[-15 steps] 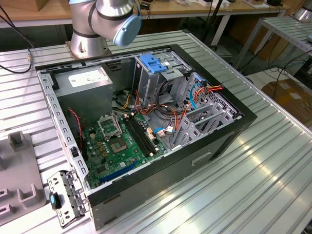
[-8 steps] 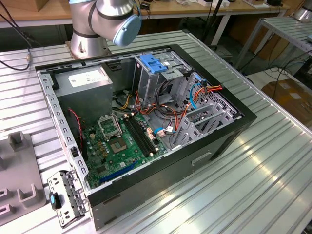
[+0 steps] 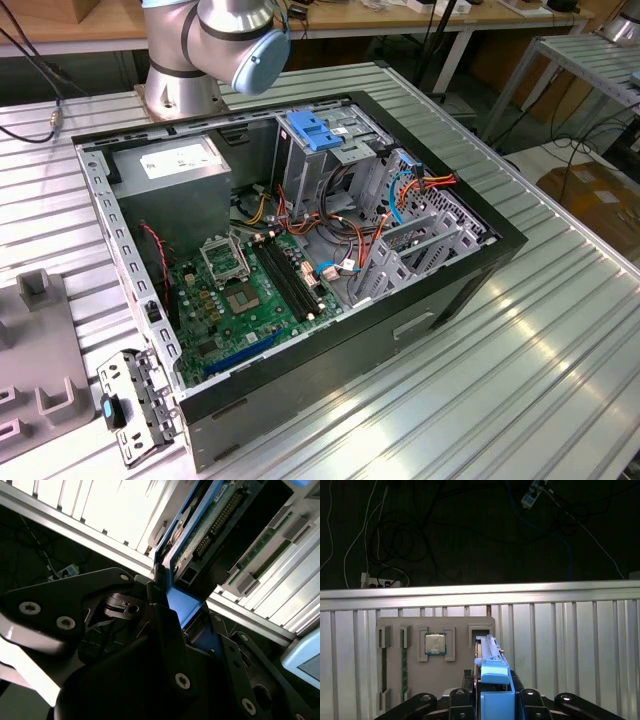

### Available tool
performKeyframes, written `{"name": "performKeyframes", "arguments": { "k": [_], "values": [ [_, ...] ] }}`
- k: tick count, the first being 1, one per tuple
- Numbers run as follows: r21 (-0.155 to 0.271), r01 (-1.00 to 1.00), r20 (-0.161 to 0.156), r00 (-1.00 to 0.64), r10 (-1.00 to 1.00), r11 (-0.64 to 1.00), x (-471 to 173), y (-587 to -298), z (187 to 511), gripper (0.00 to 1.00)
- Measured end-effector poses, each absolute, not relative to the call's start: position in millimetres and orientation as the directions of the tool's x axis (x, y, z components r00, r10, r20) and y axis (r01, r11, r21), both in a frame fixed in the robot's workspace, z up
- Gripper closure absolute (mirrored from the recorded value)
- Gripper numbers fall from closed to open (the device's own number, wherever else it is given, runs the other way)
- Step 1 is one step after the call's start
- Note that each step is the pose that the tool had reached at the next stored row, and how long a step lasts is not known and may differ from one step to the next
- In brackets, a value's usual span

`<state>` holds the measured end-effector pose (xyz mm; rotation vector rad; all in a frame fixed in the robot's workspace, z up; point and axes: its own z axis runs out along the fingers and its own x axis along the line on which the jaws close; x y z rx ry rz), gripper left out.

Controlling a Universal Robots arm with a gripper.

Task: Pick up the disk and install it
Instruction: 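Pick up the disk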

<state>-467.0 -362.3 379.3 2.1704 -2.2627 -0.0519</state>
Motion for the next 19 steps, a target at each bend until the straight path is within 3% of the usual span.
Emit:
{"name": "performKeyframes", "arguments": {
  "k": [19],
  "values": [
    [0.028,-0.999,-0.019,-0.042,-0.999,0.041,-467.0,-362.3,393.0,0.63]
  ]
}}
